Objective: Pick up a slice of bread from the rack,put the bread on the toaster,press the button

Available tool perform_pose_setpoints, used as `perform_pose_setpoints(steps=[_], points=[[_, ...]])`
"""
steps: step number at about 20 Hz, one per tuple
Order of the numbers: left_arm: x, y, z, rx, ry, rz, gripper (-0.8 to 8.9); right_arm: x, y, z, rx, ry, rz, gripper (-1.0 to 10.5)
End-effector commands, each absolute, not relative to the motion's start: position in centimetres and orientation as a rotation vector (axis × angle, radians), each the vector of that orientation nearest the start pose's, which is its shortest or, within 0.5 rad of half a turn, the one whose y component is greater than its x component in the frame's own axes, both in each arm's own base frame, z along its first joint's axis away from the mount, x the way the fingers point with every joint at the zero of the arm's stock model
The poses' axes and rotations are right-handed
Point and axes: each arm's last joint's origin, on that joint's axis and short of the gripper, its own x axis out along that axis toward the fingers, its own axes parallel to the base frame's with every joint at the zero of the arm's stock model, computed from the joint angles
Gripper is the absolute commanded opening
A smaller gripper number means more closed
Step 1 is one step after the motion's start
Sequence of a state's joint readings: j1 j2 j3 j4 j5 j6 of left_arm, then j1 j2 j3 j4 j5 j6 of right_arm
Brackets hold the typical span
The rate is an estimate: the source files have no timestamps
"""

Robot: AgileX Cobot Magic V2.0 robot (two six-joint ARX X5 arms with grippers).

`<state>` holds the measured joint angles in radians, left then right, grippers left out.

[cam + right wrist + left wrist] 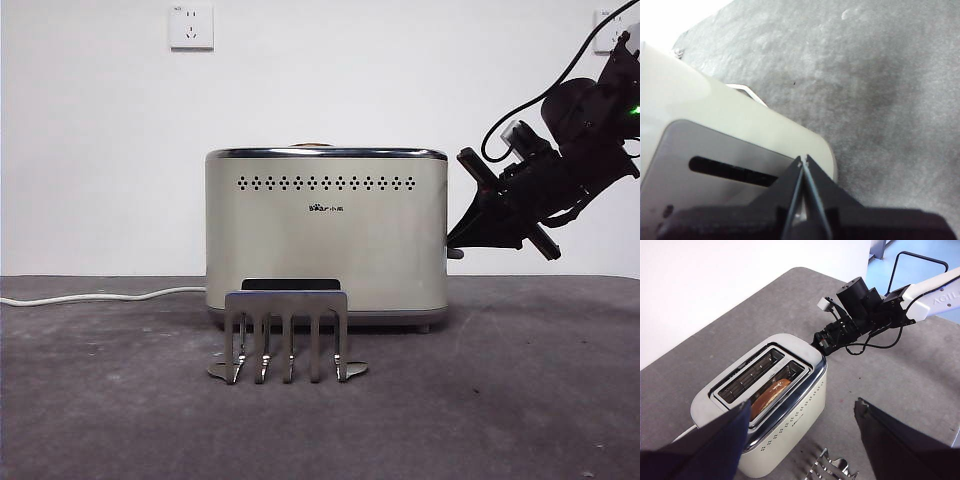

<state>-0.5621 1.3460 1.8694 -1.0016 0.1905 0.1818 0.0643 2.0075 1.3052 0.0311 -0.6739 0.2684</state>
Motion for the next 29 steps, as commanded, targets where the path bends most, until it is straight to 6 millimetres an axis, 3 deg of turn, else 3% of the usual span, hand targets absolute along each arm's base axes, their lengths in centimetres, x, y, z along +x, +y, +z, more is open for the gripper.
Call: perform_pose_setpoints(steps=[1, 4, 9, 12, 15, 17, 21, 26, 29], points=[[19.0, -12.7, 49.1, 0.255, 0.414, -0.781, 3.54, 41.7, 4.6, 14.1, 0.482, 0.893, 0.576, -0.1], [19.0, -12.7, 49.0, 0.257, 0.424, -0.781, 3.5, 41.4, 4.5, 17.3, 0.468, 0.805, 0.588, -0.1], [19.0, -12.6, 48.9, 0.261, 0.43, -0.781, 3.5, 38.6, 3.4, 26.6, 0.407, 0.577, 0.61, -0.1], [18.9, -12.6, 48.8, 0.265, 0.444, -0.782, 3.5, 34.6, 2.9, 32.3, 0.384, 0.498, 0.616, -0.1], [18.9, -12.6, 48.6, 0.271, 0.463, -0.783, 3.49, 28.9, 2.7, 36.1, 0.309, 0.518, 0.633, -0.1], [18.8, -12.5, 48.5, 0.274, 0.478, -0.783, 3.45, 24.9, 2.6, 37.6, 0.252, 0.56, 0.647, -0.1], [18.7, -12.5, 48.4, 0.276, 0.488, -0.783, 3.45, 19.9, 2.5, 38.5, 0.187, 0.628, 0.668, -0.1], [18.6, -12.4, 48.2, 0.282, 0.522, -0.784, 3.45, 15.2, 2.3, 38.9, 0.12, 0.685, 0.697, -0.1], [18.5, -12.3, 48.0, 0.289, 0.545, -0.786, 3.41, 13.3, 2.2, 39.0, 0.1, 0.698, 0.707, -0.1]])
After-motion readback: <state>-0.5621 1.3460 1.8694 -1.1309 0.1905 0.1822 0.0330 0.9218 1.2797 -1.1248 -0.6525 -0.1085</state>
